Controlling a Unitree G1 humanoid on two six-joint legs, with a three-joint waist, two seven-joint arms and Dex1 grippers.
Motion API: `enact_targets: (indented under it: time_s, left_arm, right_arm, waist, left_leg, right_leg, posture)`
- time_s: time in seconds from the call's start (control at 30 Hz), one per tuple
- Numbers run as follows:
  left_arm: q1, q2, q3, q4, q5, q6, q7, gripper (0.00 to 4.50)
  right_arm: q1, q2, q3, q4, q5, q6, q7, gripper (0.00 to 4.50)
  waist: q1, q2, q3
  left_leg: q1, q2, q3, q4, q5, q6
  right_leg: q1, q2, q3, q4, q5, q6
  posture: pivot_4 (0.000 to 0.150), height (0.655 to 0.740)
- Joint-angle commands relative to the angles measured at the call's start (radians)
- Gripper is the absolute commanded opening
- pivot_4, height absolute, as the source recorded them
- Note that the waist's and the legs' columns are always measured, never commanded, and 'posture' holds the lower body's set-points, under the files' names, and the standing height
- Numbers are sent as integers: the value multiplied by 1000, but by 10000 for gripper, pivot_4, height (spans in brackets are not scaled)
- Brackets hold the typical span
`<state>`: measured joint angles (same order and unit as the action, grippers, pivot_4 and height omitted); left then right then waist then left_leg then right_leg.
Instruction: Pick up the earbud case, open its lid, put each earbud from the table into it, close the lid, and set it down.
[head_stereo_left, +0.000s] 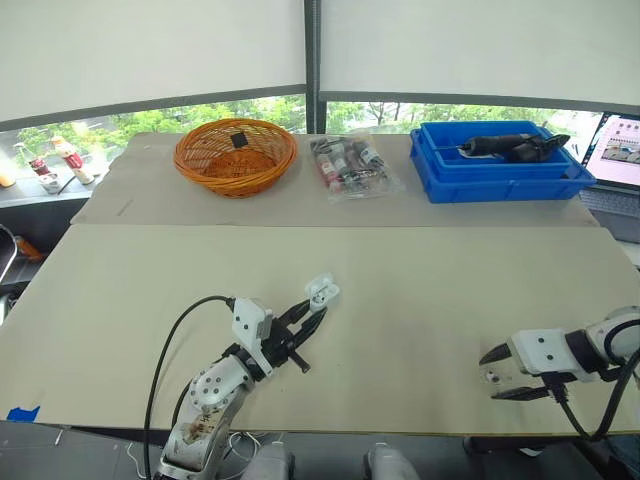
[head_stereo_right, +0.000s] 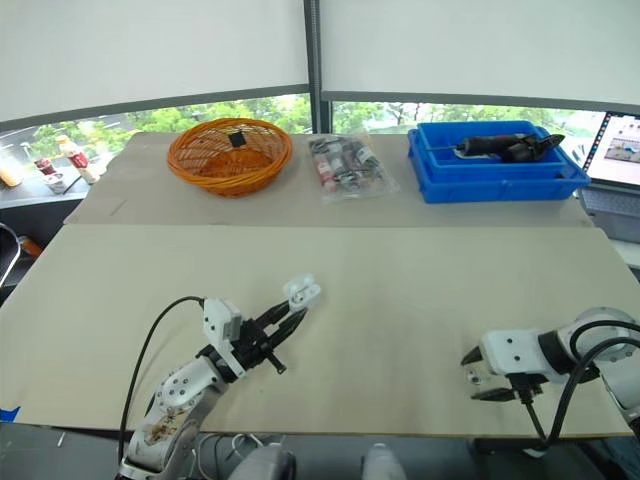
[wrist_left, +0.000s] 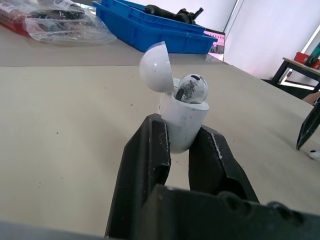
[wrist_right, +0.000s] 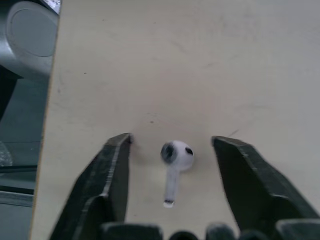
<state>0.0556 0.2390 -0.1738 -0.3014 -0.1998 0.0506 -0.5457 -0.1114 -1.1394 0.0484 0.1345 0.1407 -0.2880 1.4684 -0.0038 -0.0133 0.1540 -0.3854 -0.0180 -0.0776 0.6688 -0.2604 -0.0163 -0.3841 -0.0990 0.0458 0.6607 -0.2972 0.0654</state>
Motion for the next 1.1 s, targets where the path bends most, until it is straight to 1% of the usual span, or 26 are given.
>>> enact_targets:
  time_s: [0.03, 0.17, 0.27, 0.33, 0.43, 0.47, 0.57, 0.6, 0.63, 0.7, 0.8, 0.83, 0.97, 1.1]
  left_arm:
    - [9, -1, -8, -55, -13, 0, 4, 5048]
    - [16, -7, -20, -55, -11, 0, 5, 5048]
    - [15, -9, -24, -51, -11, 0, 5, 5048]
    - [13, -10, -25, -49, -11, -1, 6, 5048]
    - [8, -11, -26, -42, -11, -2, 5, 5048]
    - [7, -11, -25, -41, -12, -3, 4, 5048]
    - [6, -8, -22, -39, -13, -4, 1, 5048]
    - [4, -6, -21, -38, -13, -4, 0, 5048]
    - [3, -6, -21, -36, -13, -4, -1, 5048]
    - [0, -5, -21, -34, -13, -4, -2, 5048]
    - [-6, -5, -21, -31, -13, -4, -5, 5048]
    - [-7, -5, -21, -29, -13, -4, -5, 5048]
    - [-9, -6, -22, -29, -12, -4, -5, 5048]
    - [-8, -6, -23, -30, -11, -5, -5, 5048]
  right_arm:
    - [22, -29, -28, -90, 44, 53, 15, 34414]
    - [26, -69, -83, -241, 99, 202, -4, 34414]
    - [22, -87, -113, -312, 105, 278, -36, 34414]
    - [26, -92, -126, -331, 98, 313, -53, 34414]
    - [42, -81, -137, -297, 53, 336, -105, 34414]
    - [55, -80, -148, -290, 64, 351, -107, 34414]
    - [63, -66, -174, -290, 112, 409, -117, 26533]
    - [50, -62, -165, -271, 91, 394, -133, 22204]
    - [40, -60, -157, -257, 73, 381, -144, 19313]
    - [17, -59, -129, -214, 24, 328, -161, 11763]
    - [7, -64, -97, -173, -10, 284, -151, 1595]
    - [9, -66, -89, -161, -16, 275, -144, 0]
    - [37, -78, -74, -137, -26, 250, -114, 0]
    - [77, -86, -85, -150, -21, 267, -101, 0]
  waist:
    - [2, 0, 0]
    - [5, 0, 0]
    - [7, 0, 0]
    - [8, 0, 0]
    - [13, 0, 0]
    - [16, 0, 0]
    - [15, 0, 0]
    - [15, 0, 0]
    - [13, 0, 0]
    - [12, 0, 0]
    - [12, 0, 0]
    - [13, 0, 0]
    - [14, 0, 0]
    - [13, 0, 0]
  left_leg:
    - [0, 0, 0, 0, 0, 0]
    - [0, 0, 0, 0, 0, 0]
    - [0, 0, 0, 0, 0, 0]
    - [0, 0, 0, 0, 0, 0]
    - [-1, 0, 0, 0, 0, 0]
    - [-1, 0, 0, 0, 0, 0]
    - [-1, 0, 0, 0, 0, 0]
    - [-1, 0, 1, 0, 0, 0]
    - [-1, 0, 0, 0, 0, 0]
    - [0, 0, 1, 0, 0, 0]
    - [0, 0, 1, 0, 0, 0]
    - [0, 0, 1, 0, 0, 0]
    - [-1, 0, 1, 1, 0, 0]
    - [-1, 0, 1, 0, 0, 0]
  right_leg:
    - [0, 0, 0, 0, 0, 0]
    - [0, 0, 0, 0, 0, 0]
    - [0, 0, 0, 0, 0, 0]
    - [0, 0, 0, 0, 0, 0]
    - [0, 0, 0, 0, 0, 0]
    - [0, 0, 0, 0, 0, 0]
    - [0, 0, 0, 0, 0, 0]
    - [0, 0, 0, 0, 0, 0]
    - [0, 0, 0, 0, 0, 0]
    - [0, 0, 0, 0, 0, 0]
    - [0, 0, 0, 0, 0, 0]
    - [0, 0, 0, 0, 0, 0]
    - [0, 0, 0, 0, 0, 0]
    - [0, 0, 0, 0, 0, 0]
  posture:
    - [1500, 7400]
    - [1500, 7400]
    - [1500, 7400]
    - [1500, 7400]
    - [1500, 7400]
    - [1500, 7400]
    - [1500, 7400]
    - [1500, 7400]
    - [1500, 7400]
    - [1500, 7400]
    - [1500, 7400]
    - [1500, 7400]
    - [1500, 7400]
    - [1500, 7400]
